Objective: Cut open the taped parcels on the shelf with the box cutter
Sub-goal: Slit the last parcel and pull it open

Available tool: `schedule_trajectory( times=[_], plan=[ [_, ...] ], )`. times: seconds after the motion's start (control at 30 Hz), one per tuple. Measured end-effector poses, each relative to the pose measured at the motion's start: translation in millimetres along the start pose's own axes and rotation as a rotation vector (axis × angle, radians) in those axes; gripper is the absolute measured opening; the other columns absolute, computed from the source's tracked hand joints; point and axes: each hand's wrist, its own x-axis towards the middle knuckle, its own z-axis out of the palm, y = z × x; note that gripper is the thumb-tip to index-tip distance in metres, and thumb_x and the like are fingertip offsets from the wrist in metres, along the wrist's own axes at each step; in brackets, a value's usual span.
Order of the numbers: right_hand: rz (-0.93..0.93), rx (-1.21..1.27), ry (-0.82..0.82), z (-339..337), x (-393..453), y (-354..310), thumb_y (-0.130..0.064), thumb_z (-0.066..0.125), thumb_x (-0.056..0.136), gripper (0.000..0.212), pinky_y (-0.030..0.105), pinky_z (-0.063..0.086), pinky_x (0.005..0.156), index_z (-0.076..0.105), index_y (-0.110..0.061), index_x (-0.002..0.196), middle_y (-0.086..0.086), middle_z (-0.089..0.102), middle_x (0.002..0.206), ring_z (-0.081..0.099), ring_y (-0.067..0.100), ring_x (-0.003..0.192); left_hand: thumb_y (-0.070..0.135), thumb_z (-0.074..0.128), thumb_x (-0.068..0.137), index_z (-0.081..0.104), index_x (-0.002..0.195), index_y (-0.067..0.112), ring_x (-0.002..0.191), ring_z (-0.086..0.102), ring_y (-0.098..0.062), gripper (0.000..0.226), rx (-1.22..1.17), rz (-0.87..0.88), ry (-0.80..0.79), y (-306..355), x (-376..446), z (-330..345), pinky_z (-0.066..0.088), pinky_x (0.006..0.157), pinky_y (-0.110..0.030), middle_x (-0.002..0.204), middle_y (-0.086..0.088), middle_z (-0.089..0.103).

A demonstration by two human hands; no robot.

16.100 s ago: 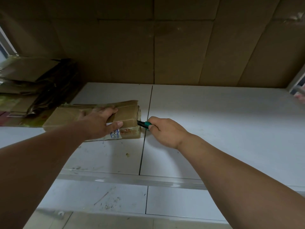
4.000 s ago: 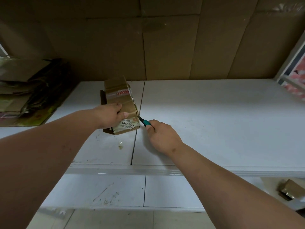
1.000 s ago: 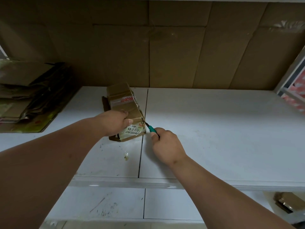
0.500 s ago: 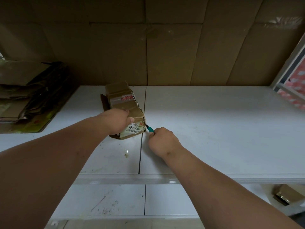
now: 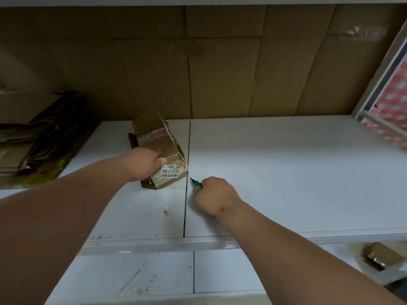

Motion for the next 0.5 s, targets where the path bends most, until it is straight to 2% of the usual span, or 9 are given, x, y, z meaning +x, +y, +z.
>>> schedule_trajectory(
  times=[0.1,0.2,0.27,0.37,0.5],
  plan=[
    [-0.047,0.027,0.077,0.3,-0.9,4.6,-0.032,0.036,0.096,0.029,0.03,0.042,0.068,0.045,-0.022,0.071,-0.003,0.05,0.075,0.055,0.026,0.08,0.039,0.031,0.105,0.043,0.143,0.015,0.121,0.052,-0.023,0.046,0.045,0.005,0.007,3.1,-0.8,-0.4,0.038,0.09,-0.027,0.137,-0.008,0.053],
    [-0.122,0.027,0.151,2.2,-1.4,5.8,-0.035,0.034,0.099,0.03,0.03,0.038,0.062,0.046,-0.023,0.074,-0.004,0.051,0.07,0.054,0.024,0.072,0.039,0.031,0.106,0.043,0.144,0.014,0.123,0.051,-0.024,0.047,0.053,0.013,0.006,4.8,0.9,-0.8,0.038,0.094,-0.029,0.138,-0.009,0.053],
    [-0.162,0.022,0.191,1.9,0.7,4.0,-0.035,0.034,0.1,0.028,0.03,0.036,0.059,0.048,-0.023,0.079,-0.005,0.05,0.068,0.05,0.019,0.064,0.039,0.032,0.105,0.044,0.142,0.014,0.12,0.052,-0.023,0.046,0.047,0.013,0.006,3.5,2.0,-0.4,0.039,0.091,-0.028,0.135,-0.009,0.055],
    [-0.193,-0.008,0.226,3.2,2.5,4.0,-0.034,0.035,0.101,0.026,0.031,0.035,0.059,0.049,-0.022,0.083,-0.005,0.047,0.066,0.048,0.019,0.063,0.04,0.031,0.105,0.044,0.142,0.014,0.118,0.053,-0.022,0.047,0.038,0.021,0.005,1.0,4.5,1.8,0.039,0.089,-0.028,0.134,-0.009,0.055],
    [-0.213,-0.01,0.247,6.3,3.2,5.7,-0.033,0.034,0.101,0.025,0.031,0.036,0.06,0.051,-0.021,0.087,-0.005,0.047,0.066,0.05,0.022,0.067,0.042,0.029,0.105,0.034,0.15,0.015,0.131,0.045,-0.024,0.053,0.046,0.01,0.013,-2.2,5.2,3.3,0.037,0.101,-0.031,0.148,-0.008,0.045]
  ],
)
